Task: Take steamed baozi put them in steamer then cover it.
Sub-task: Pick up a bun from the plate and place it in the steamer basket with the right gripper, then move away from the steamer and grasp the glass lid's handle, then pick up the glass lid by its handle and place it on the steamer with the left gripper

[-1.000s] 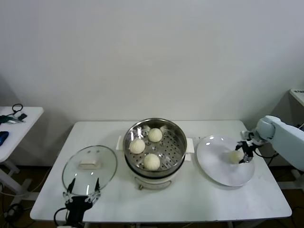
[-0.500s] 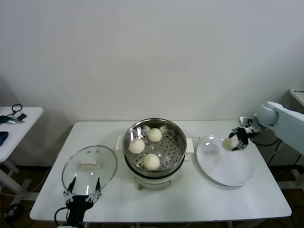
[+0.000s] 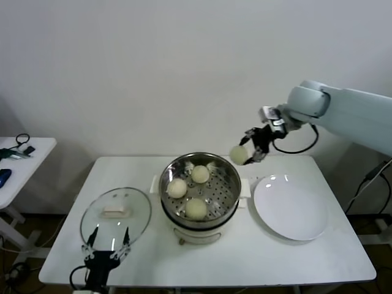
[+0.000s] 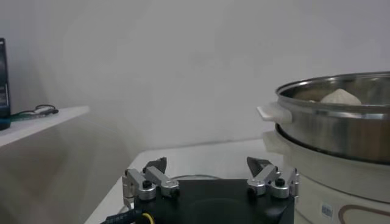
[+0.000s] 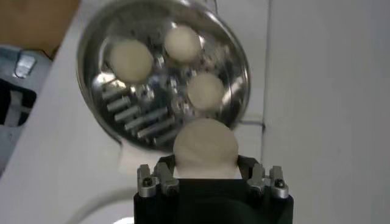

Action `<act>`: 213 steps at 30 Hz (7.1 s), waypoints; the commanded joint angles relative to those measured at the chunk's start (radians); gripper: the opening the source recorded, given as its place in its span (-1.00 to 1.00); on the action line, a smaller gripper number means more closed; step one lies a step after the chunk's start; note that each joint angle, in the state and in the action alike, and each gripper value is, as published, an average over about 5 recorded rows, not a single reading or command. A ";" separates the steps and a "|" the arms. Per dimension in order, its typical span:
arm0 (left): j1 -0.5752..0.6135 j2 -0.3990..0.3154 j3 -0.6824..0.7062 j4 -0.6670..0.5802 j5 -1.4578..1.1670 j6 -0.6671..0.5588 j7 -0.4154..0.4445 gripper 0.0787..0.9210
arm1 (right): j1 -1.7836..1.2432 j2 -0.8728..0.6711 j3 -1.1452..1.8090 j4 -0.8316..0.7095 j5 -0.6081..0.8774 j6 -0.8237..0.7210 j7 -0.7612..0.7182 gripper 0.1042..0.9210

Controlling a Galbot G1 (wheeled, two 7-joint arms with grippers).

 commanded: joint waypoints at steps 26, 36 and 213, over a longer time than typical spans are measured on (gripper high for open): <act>0.004 -0.001 -0.012 -0.008 -0.006 0.007 0.000 0.77 | -0.197 0.161 -0.043 -0.035 -0.124 -0.091 0.113 0.41; -0.002 0.000 -0.012 -0.011 -0.016 0.021 0.000 0.77 | -0.140 0.178 -0.052 -0.051 -0.071 -0.048 0.070 0.65; -0.526 0.462 0.361 -0.065 1.129 0.516 0.096 -0.84 | -2.401 0.361 2.227 0.130 -0.456 0.551 0.751 0.76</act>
